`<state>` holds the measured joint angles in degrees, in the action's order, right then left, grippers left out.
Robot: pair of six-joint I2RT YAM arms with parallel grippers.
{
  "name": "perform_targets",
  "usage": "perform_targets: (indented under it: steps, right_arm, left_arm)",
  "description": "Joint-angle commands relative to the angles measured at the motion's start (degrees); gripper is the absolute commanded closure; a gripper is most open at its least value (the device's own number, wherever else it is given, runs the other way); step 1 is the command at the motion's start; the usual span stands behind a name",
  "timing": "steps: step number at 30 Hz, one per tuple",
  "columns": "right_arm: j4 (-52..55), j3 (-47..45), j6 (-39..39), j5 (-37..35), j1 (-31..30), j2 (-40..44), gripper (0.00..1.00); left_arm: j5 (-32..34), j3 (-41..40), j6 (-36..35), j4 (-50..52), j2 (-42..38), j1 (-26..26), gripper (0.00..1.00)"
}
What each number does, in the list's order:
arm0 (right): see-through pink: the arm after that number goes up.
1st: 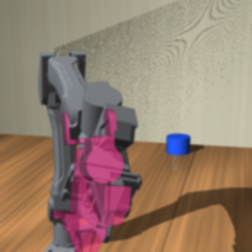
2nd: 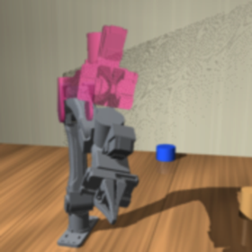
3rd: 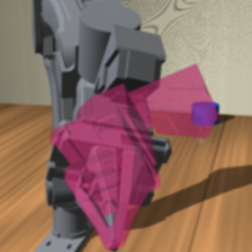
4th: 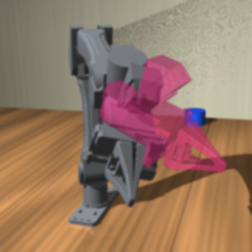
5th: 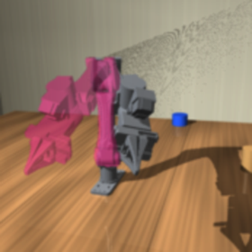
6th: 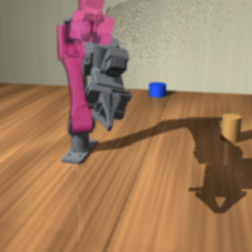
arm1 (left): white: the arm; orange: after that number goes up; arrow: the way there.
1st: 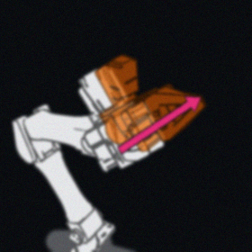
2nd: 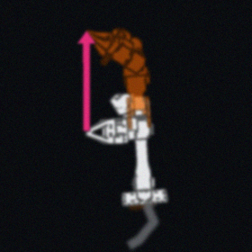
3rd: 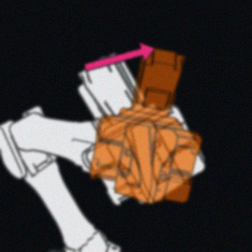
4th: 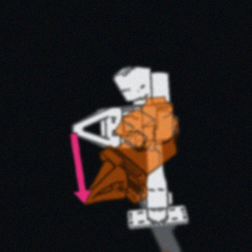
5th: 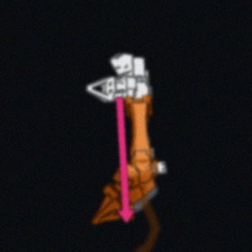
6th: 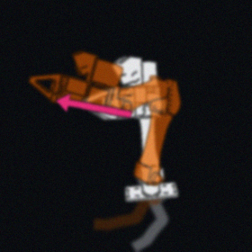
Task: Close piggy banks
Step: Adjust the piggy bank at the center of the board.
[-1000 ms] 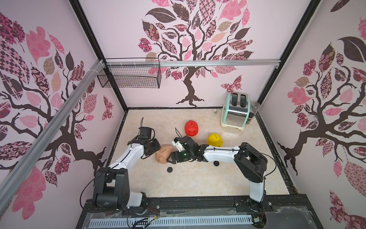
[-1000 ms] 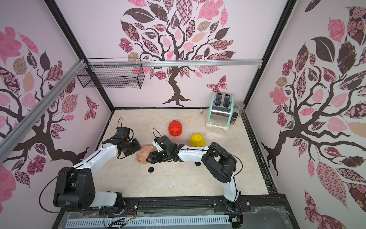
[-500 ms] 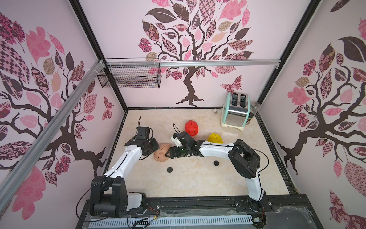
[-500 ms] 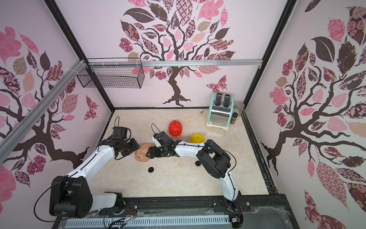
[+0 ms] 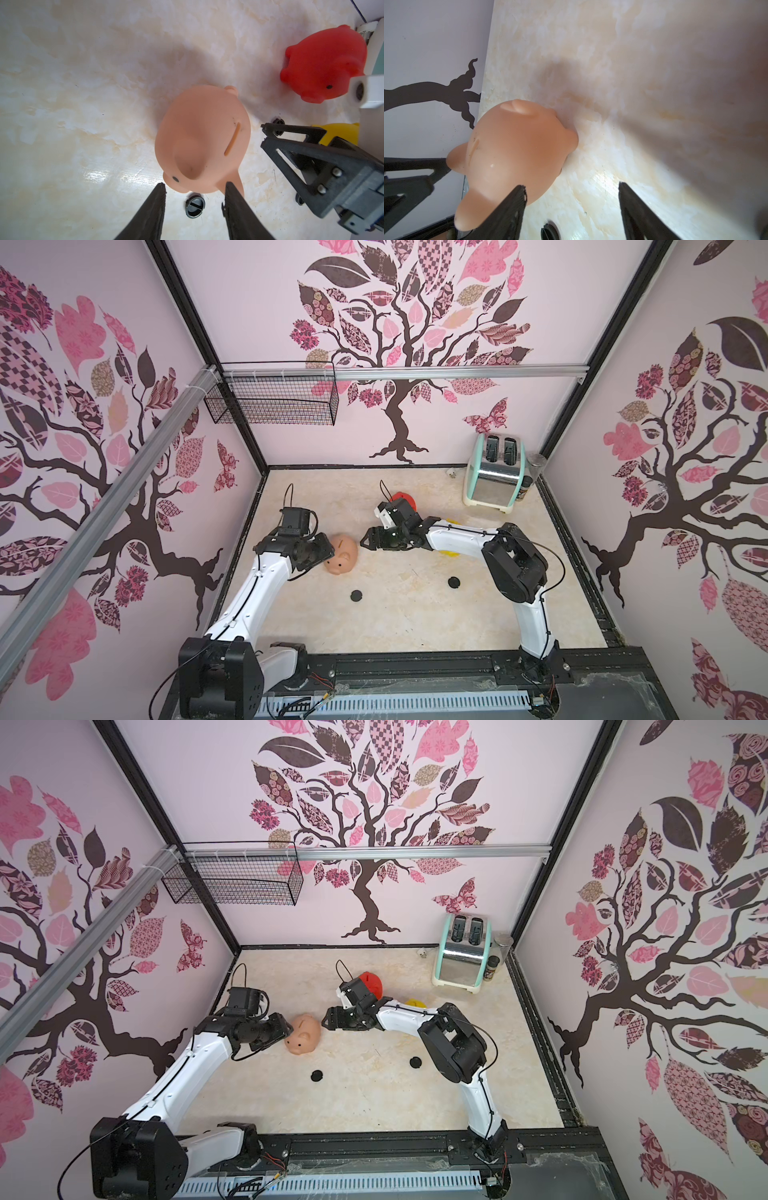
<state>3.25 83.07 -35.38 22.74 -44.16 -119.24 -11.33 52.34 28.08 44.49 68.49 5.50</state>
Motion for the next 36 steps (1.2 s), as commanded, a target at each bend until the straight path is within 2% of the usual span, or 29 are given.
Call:
perform_targets:
  steps: [1,8,12,17,21,36]
  right_arm:
    - [2.5,-0.3,2.5,0.5,0.0,3.8,0.26]
    - [3.4,-3.4,3.7,0.9,0.0,7.4,0.26]
    - [3.0,-5.4,3.6,1.4,0.0,9.4,0.25]
    - [2.5,-7.3,3.5,2.0,0.0,11.1,0.25]
    - [2.3,-8.5,3.1,2.9,0.0,11.7,0.25]
    - [2.4,-11.2,3.9,3.1,0.0,14.3,0.24]
  left_arm:
    - [-3.3,2.4,-6.8,1.3,0.2,-0.1,0.52]
    - [-1.1,4.5,-14.6,2.4,2.5,0.0,0.52]
    - [0.8,2.2,-17.7,-2.0,1.4,-0.1,0.51]
    - [0.3,0.7,-19.9,-4.1,2.4,-0.1,0.51]
    - [1.8,0.2,-20.5,-5.3,3.4,0.0,0.51]
    - [-4.8,0.2,-17.2,-3.1,6.3,-0.1,0.53]
